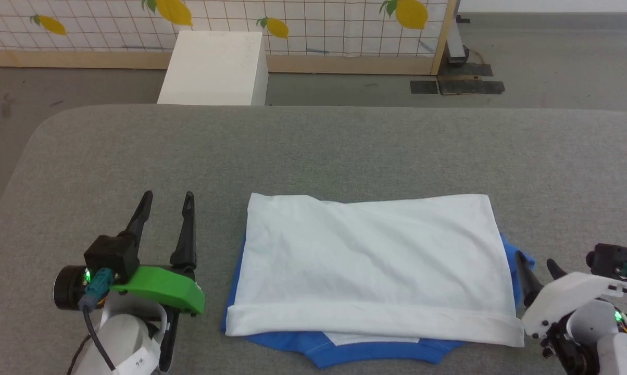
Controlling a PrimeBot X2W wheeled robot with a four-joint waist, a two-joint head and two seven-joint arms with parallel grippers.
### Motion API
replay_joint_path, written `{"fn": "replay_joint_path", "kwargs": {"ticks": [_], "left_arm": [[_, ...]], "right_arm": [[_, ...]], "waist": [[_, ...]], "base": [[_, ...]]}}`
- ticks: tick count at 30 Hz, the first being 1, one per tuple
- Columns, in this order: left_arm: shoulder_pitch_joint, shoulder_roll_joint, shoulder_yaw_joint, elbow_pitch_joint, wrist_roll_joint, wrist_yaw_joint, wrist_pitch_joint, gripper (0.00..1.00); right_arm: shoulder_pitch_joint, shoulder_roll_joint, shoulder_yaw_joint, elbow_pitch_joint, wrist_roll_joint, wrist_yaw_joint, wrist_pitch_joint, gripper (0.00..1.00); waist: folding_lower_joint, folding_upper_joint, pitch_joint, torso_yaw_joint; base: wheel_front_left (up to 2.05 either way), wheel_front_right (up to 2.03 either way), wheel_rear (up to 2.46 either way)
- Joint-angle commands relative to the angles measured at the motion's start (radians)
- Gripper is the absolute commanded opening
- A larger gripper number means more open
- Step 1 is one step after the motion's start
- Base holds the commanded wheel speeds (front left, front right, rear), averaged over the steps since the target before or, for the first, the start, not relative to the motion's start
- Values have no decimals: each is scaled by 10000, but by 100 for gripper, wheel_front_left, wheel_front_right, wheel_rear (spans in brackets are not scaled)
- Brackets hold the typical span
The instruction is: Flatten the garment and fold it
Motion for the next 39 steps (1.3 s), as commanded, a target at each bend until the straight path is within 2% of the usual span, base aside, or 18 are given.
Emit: {"fn": "replay_joint_path", "kwargs": {"ticks": [1,7,10,14,16,18,23,29,33,36,39], "left_arm": [[-213,-124,108,132,183,-128,-36,100],[-389,-416,469,413,539,-464,-37,100],[-375,-521,635,501,687,-622,-37,100],[-288,-677,849,552,824,-789,-37,100],[-245,-764,930,586,891,-865,-37,100],[-222,-840,1004,616,958,-937,-37,100],[-215,-1000,1104,721,1117,-1125,-37,100],[-183,-1164,1228,749,1276,-1274,-37,100],[-77,-1265,1358,690,1385,-1364,-37,100],[-13,-1309,1429,673,1433,-1418,-37,100],[71,-1352,1523,681,1469,-1465,-37,100]], "right_arm": [[-346,4,33,341,-104,-15,215,100],[-987,4,191,1687,-356,-15,1496,100],[-1147,4,205,2111,-642,-15,2170,100],[-1222,4,570,2424,-415,-15,2838,100],[-1224,4,879,2442,-121,-15,2975,78],[-1219,4,1079,2390,45,-15,2921,3],[-1147,4,914,2146,-104,-15,2431,0],[-885,5,-255,1468,-716,-15,1913,0],[-466,5,-1604,411,-1860,-15,1732,0],[-245,5,-2000,-135,-2438,-15,1805,0],[-2,5,-1929,-906,-2688,-15,1996,0]], "waist": [[1,0,20,-21],[1,0,70,-33],[1,0,67,-13],[1,0,64,7],[1,0,49,21],[1,0,52,27],[1,0,34,56],[1,0,40,65],[1,0,83,27],[1,0,89,4],[1,0,51,-50]], "base": [[0,0,0],[0,0,0],[0,0,0],[0,0,0],[0,0,0],[0,0,0],[0,0,0],[0,0,0],[0,0,0],[0,0,0],[0,0,0]]}}
